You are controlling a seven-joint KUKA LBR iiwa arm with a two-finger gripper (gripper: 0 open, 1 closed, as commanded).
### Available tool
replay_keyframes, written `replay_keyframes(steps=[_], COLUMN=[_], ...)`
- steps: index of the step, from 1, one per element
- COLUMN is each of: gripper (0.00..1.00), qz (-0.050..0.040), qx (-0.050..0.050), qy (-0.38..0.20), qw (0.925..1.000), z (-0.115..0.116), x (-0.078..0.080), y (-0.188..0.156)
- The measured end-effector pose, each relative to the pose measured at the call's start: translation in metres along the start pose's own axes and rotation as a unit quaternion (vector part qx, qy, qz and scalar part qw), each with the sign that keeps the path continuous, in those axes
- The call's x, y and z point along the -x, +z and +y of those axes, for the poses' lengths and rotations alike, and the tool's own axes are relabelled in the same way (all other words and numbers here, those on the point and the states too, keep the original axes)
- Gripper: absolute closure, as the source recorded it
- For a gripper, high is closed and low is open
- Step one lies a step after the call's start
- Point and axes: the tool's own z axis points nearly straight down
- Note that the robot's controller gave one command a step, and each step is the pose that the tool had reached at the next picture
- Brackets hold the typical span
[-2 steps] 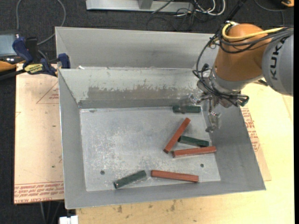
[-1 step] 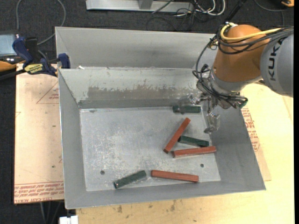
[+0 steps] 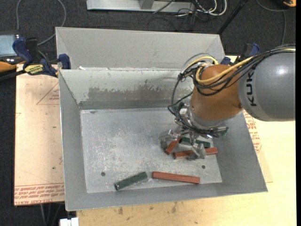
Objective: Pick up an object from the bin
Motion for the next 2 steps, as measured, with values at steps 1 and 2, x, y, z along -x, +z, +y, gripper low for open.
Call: replay_keyframes(steps=[1,2], gripper=[1.0,1.0], qz=[-0.0011,-0.0037], qx=[-0.003,-0.008], qy=[0.002,0.01], qw=[1.0,0.9999], z=[-0.003,-0.003], x=[-0.001,0.016], y=[-0.002,-0.131])
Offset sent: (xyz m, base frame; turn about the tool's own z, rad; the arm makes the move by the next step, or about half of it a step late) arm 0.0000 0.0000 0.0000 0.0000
